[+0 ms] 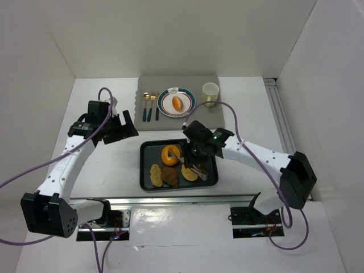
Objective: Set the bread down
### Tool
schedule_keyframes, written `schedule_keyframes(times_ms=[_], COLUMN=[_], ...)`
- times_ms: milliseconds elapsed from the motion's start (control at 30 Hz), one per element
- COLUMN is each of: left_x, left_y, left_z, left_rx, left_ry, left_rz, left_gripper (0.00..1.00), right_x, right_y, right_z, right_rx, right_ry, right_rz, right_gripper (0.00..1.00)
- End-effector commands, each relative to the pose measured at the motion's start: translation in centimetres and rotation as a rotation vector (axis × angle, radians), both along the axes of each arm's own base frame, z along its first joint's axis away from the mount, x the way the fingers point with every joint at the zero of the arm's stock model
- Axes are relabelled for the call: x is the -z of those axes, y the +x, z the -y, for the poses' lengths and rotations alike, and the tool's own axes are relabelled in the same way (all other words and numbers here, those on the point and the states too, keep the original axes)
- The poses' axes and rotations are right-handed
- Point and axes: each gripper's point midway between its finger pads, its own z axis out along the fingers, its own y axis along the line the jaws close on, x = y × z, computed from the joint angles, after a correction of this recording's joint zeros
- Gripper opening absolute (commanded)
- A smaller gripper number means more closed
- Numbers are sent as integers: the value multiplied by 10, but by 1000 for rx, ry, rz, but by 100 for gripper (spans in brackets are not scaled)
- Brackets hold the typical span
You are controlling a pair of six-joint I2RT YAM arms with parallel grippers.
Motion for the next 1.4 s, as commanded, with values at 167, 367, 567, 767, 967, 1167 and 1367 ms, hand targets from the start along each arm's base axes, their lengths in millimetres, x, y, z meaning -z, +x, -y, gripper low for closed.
schedule_keyframes(times_ms=[167, 367, 567, 767, 967, 1167, 1367], left_x=[-11, -39, -50, -49, -55, -55, -52], left_y=[2, 12, 18, 17, 16, 19, 17], left_z=[2, 7, 4, 1, -2, -5, -4], left_rx=[19, 28, 21, 12, 3, -7, 0], left_ry=[-9, -38, -20, -18, -19, -18, -24], left_rz=[51, 107, 133, 124, 135, 135, 126], left_gripper=[99, 99, 99, 99, 99, 99, 99], right_x=[-11, -52, -92, -122, -106, -68, -53], right_y=[9, 29, 52, 143, 222, 270, 276], right_z=[-22, -15, -25, -31, -44, -43, -45], right_rx=[-54, -12, -7, 120, 161, 182, 169], right_ry=[13, -23, -7, 8, -33, -70, -56], right_rz=[42, 148, 252, 412, 473, 433, 427], right_gripper=[34, 28, 27, 27, 27, 27, 27])
